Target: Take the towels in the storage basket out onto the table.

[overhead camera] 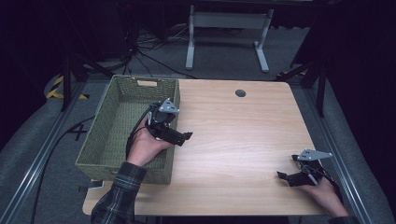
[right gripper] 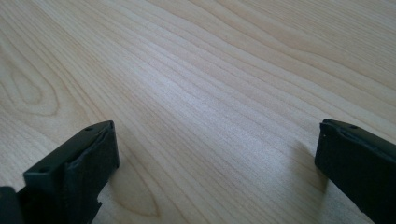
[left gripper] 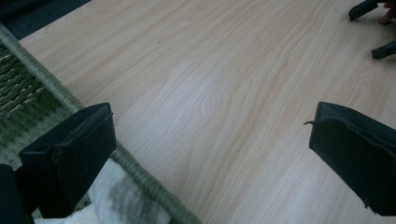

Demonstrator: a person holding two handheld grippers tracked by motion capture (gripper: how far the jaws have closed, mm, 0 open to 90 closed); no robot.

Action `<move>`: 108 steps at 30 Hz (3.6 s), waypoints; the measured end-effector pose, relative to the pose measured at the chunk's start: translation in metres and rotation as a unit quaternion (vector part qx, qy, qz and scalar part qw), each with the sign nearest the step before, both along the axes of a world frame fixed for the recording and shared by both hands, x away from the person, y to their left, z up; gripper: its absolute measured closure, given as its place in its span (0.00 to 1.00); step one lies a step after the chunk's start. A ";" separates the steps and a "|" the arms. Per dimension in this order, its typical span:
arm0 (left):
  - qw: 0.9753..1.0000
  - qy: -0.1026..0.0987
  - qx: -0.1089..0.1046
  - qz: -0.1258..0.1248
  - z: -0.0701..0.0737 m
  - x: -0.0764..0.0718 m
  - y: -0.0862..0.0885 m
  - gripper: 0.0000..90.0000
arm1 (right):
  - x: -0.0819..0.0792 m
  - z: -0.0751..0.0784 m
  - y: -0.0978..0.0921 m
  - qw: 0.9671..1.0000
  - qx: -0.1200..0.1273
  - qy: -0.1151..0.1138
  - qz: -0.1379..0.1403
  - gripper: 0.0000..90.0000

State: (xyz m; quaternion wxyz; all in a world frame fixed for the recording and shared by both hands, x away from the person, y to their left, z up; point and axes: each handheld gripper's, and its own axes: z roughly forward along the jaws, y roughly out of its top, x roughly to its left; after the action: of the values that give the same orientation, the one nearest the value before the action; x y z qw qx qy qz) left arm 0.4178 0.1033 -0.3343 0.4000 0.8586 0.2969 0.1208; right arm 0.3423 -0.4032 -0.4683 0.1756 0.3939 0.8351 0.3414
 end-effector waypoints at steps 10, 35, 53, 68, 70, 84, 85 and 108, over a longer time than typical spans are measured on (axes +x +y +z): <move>0.999 0.003 -0.002 0.032 -0.004 0.002 0.028 0.02 | 0.000 0.000 0.000 1.000 0.000 0.000 0.000 0.00; 0.993 0.047 0.035 0.107 -0.041 0.018 0.075 0.02 | 0.000 0.000 0.000 1.000 0.000 0.000 -0.001 0.00; 0.979 0.134 0.103 0.113 -0.082 0.040 0.074 0.02 | 0.000 0.000 0.000 1.000 0.000 -0.001 -0.001 0.00; 0.966 0.198 0.130 0.102 -0.096 0.042 0.070 0.20 | 0.000 0.000 0.000 1.000 0.000 -0.001 -0.001 0.00; 0.964 0.209 0.131 0.102 -0.096 0.042 0.070 0.25 | 0.000 0.000 0.000 1.000 0.000 0.000 -0.001 0.00; 0.963 0.221 0.109 0.113 -0.087 0.039 0.079 0.87 | 0.000 0.000 0.000 1.000 0.001 -0.001 -0.001 0.00; 0.964 0.220 0.095 0.114 -0.085 0.039 0.080 0.87 | 0.000 0.000 0.000 1.000 0.001 -0.001 -0.001 0.00; 0.985 0.109 -0.029 0.132 -0.038 0.022 0.098 0.90 | 0.000 0.000 0.000 1.000 0.001 -0.001 -0.001 0.00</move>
State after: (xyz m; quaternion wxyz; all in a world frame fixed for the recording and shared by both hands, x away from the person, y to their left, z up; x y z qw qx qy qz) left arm 0.4402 0.2008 -0.3728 0.3706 0.8079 0.4528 0.0700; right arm 0.3422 -0.4031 -0.4685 0.1761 0.3944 0.8345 0.3420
